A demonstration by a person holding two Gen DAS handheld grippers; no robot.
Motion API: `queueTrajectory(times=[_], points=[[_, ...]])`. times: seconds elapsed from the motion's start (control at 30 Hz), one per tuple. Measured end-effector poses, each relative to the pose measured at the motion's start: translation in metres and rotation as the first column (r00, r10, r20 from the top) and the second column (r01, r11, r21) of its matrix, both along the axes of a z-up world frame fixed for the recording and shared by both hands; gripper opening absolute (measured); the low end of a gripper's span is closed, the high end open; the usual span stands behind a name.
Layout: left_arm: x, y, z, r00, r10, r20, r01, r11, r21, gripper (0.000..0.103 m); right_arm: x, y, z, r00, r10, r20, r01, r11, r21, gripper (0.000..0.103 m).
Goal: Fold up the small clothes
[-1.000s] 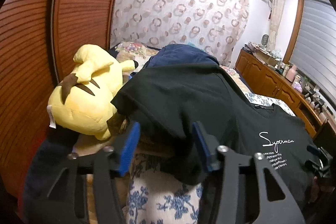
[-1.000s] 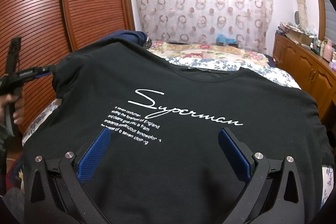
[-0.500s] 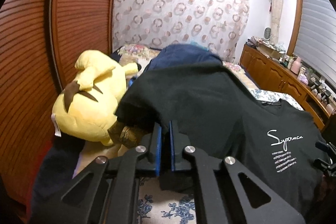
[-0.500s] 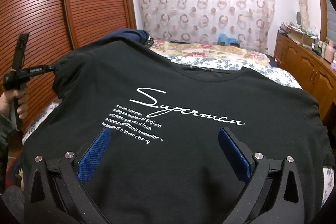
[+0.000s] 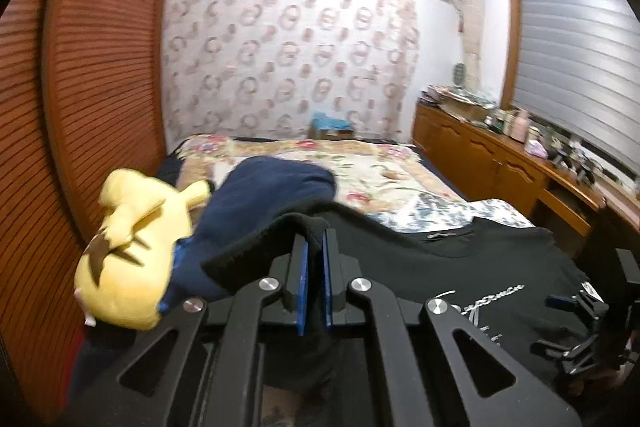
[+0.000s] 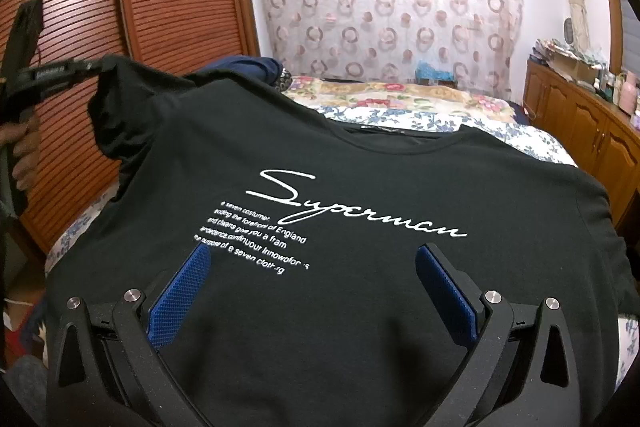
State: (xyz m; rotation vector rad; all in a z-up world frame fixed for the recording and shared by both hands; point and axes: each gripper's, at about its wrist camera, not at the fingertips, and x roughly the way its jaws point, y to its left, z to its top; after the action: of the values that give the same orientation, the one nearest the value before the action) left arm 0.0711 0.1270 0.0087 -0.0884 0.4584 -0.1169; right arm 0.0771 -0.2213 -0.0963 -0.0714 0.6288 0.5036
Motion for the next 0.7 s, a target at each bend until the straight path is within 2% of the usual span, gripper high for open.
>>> queueTrajectory(times=[0.17, 0.27, 0.4, 0.67, 0.7], points=[[0.013, -0.033, 0.006, 0.996, -0.082, -0.025, 0.083, 0.996, 0.017, 0.002, 0.002, -0.005, 0.0, 1.0, -0.001, -0.007, 0.001, 1.0, 0.014, 0.103], [0.017, -0.05, 0.001, 0.991, -0.117, -0.061, 0.12, 0.992, 0.041, 0.008, 0.003, -0.007, 0.001, 1.0, 0.0, -0.012, 0.0, 1.0, 0.024, 0.103], [0.013, -0.052, -0.001, 0.987, -0.144, -0.078, 0.147, 0.989, 0.028, 0.022, 0.004, -0.007, 0.001, 1.0, 0.001, -0.016, 0.0, 1.0, 0.03, 0.103], [-0.01, -0.039, 0.004, 0.99, -0.13, -0.047, 0.131, 0.991, 0.016, 0.043, 0.006, -0.004, 0.002, 0.999, 0.021, -0.031, -0.02, 1.0, 0.023, 0.103], [-0.012, -0.036, 0.003, 0.99, -0.131, -0.045, 0.131, 0.991, 0.013, 0.049, 0.007, -0.003, 0.004, 0.999, 0.03, -0.034, -0.029, 0.999, 0.025, 0.103]])
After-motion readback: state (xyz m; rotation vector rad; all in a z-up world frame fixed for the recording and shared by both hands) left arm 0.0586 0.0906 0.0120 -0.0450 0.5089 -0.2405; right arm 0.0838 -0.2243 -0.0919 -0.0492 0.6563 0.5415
